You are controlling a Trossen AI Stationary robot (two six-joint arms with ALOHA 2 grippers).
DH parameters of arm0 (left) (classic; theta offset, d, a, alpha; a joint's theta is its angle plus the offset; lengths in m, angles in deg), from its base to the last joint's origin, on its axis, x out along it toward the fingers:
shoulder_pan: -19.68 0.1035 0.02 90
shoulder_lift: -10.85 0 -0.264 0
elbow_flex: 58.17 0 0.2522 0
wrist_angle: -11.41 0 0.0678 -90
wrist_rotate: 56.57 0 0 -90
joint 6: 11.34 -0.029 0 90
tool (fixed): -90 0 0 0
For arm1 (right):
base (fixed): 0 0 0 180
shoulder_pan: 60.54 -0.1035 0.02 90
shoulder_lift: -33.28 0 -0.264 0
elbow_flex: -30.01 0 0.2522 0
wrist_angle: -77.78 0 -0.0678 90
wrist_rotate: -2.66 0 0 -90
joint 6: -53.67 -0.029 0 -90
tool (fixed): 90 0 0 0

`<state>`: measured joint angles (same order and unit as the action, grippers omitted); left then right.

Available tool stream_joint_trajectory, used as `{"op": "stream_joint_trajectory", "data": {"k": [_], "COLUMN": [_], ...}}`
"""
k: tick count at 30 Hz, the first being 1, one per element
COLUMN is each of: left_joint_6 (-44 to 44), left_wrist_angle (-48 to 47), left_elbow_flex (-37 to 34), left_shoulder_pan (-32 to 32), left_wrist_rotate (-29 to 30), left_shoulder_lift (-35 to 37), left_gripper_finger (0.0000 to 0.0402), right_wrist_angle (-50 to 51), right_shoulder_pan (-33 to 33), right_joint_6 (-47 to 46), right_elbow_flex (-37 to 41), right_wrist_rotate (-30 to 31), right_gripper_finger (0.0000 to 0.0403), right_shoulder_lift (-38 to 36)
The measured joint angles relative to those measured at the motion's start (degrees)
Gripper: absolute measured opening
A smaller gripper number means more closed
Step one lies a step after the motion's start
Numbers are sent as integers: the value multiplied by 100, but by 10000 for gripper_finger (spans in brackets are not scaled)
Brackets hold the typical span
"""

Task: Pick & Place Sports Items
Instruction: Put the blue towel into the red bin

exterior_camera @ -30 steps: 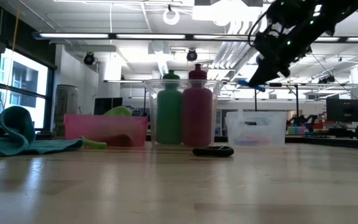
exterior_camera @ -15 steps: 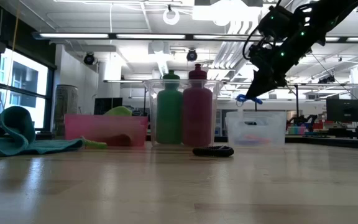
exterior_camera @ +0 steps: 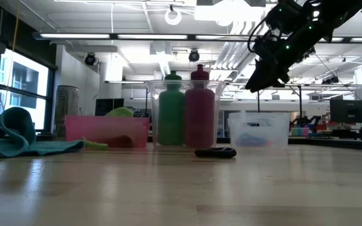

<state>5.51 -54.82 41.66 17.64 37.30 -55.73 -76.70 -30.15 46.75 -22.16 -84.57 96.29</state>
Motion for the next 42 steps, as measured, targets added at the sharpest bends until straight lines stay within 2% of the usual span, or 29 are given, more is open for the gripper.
{"op": "stream_joint_trajectory", "data": {"k": [6,12,17,24,31,42], "left_joint_6": [58,-46,-851,-1520,-1862,-1570], "left_wrist_angle": [-1464,-1627,-1762,-2336,-2698,-2144], "left_elbow_flex": [0,0,0,-4,-28,-932], "left_shoulder_pan": [-333,-667,-996,-1298,-1270,-1270], "left_wrist_rotate": [-78,-745,-1246,-1061,-805,-982], "left_shoulder_lift": [13,13,-43,-122,-297,-362], "left_gripper_finger": [216,216,216,216,216,216], "right_wrist_angle": [-1,3,5,14,75,143], "right_shoulder_pan": [0,0,-1,-2,-2,-204], "right_joint_6": [-471,-686,-930,-1349,-1664,-1894], "right_elbow_flex": [0,0,0,0,0,0], "right_wrist_rotate": [-18,-169,-328,-353,-720,-851], "right_gripper_finger": [189,188,189,189,186,184], "right_shoulder_lift": [-161,-453,-673,-840,-840,-838]}}
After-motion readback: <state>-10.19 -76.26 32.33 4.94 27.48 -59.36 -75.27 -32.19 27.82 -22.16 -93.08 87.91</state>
